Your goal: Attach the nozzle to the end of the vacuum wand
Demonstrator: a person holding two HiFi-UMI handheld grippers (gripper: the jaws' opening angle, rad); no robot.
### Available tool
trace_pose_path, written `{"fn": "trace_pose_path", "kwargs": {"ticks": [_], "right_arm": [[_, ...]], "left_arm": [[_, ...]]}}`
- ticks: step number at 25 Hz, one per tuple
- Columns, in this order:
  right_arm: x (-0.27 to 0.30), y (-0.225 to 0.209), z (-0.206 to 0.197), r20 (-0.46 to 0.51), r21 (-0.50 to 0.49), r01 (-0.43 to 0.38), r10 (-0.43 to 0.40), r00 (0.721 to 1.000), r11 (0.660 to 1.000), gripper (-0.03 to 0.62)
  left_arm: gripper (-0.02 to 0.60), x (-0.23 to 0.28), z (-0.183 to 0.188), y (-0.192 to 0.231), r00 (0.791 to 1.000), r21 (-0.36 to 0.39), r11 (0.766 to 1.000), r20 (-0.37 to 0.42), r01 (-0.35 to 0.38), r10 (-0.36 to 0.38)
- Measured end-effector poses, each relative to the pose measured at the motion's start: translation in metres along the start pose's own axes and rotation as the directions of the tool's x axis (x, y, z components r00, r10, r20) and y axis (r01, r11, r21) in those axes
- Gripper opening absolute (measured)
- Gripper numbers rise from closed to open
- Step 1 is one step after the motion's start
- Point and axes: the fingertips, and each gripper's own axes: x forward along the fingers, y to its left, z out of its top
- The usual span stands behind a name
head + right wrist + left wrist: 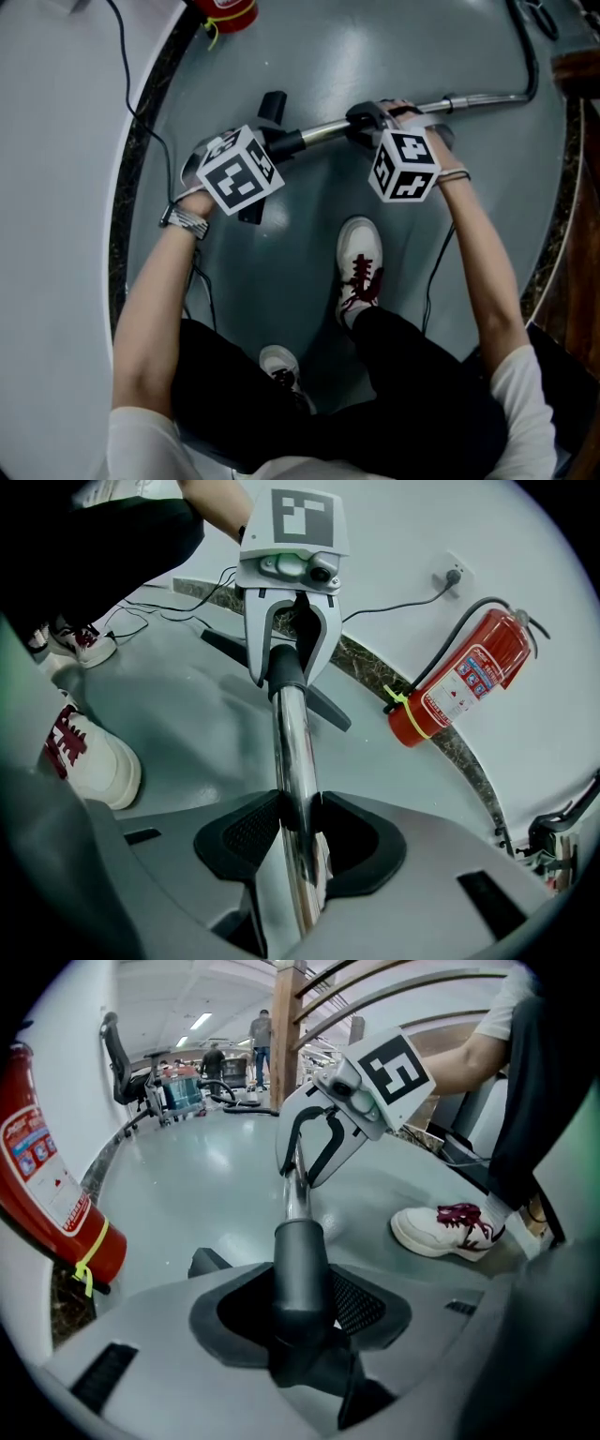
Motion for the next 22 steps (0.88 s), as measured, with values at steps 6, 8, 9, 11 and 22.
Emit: {"fn": "trace_pose_path", "kwargs": {"ticks": [6,8,9,11,22], "right_arm": [[-0.0002,-0.0009,0.0016,-0.001,0.001,0.002,-0.002,1.000,1.000,0.155],[0.0006,-0.0007,0.0015,-0.002,0.000,0.001,-0.001,1.000,1.000,0.155],[0.0008,-0.0006,0.0015,-0.003,-0.001,0.001,-0.001,1.000,1.000,0.154],[0.0007,-0.0004,0.0018,-0.004,-0.002,0.000,0.000,1.000,1.000,0.154],[0.0000,0.0036,0.0014,-0.009,-0.014,-0.007,0.007,1.000,1.000,0.153]], "left_arm": [[0.183,0.0020,-0.0021,0.0009,0.999,0.096,0.994,-0.017,-0.049,0.051],[0.183,0.0020,-0.0020,0.0022,0.997,0.138,0.988,-0.028,-0.073,0.077],[0.183,0.0018,-0.0020,0.0025,0.996,0.153,0.985,-0.033,-0.082,0.088],[0.183,0.0014,-0.0018,0.0028,0.993,0.176,0.979,-0.041,-0.099,0.108],[0.181,0.0056,-0.0018,-0.0017,0.998,0.102,0.993,-0.010,-0.061,0.063]]}}
